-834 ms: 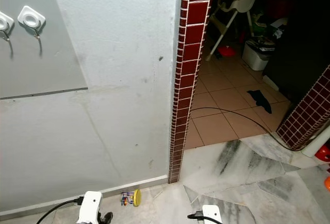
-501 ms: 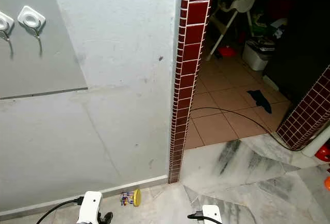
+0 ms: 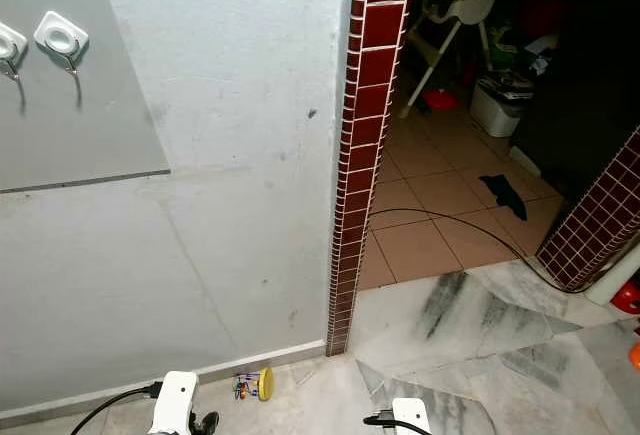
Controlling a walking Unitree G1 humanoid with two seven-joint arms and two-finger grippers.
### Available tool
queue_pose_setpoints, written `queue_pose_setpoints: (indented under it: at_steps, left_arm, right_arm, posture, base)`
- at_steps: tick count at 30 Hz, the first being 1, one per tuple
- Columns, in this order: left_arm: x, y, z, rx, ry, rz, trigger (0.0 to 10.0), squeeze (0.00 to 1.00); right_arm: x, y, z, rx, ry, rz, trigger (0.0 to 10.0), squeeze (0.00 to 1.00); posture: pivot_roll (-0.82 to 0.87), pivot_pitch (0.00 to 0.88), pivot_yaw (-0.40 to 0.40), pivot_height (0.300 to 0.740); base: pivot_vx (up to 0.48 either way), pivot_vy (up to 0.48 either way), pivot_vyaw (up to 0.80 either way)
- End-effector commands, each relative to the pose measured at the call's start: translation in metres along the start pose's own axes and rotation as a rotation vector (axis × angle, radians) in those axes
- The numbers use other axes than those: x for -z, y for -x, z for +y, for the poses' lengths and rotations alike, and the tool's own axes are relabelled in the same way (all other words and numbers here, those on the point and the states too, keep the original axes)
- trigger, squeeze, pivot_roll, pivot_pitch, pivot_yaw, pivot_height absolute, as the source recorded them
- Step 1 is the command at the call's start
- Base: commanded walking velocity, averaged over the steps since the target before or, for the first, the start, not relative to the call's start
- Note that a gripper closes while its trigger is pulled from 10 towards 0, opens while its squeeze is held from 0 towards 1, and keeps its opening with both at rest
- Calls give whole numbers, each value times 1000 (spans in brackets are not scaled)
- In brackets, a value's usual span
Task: Hang keys on a hook
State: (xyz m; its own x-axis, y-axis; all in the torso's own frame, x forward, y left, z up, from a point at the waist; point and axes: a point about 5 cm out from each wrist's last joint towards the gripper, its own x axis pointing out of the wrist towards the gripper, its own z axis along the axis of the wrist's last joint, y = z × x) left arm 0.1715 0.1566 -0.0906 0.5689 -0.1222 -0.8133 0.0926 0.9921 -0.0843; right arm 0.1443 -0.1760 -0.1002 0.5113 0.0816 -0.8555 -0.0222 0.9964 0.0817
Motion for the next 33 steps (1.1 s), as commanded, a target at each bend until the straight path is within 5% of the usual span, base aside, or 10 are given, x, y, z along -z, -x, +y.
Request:
queue_pose_setpoints:
  at_steps: [1,33]
  left_arm:
    - [25,10,25,-68,-23,89,10000,0]
    - [27,11,27,-89,-17,96,10000,0]
  right_arm:
    - [5,3,-15,93,157,48,10000,0]
    - [6,3,-15,101,139,65,10000,0]
  posture:
    - [-101,0,-9,740]
    - [-99,0,-6,740]
  base:
    - [0,0,0]
    - [0,0,0]
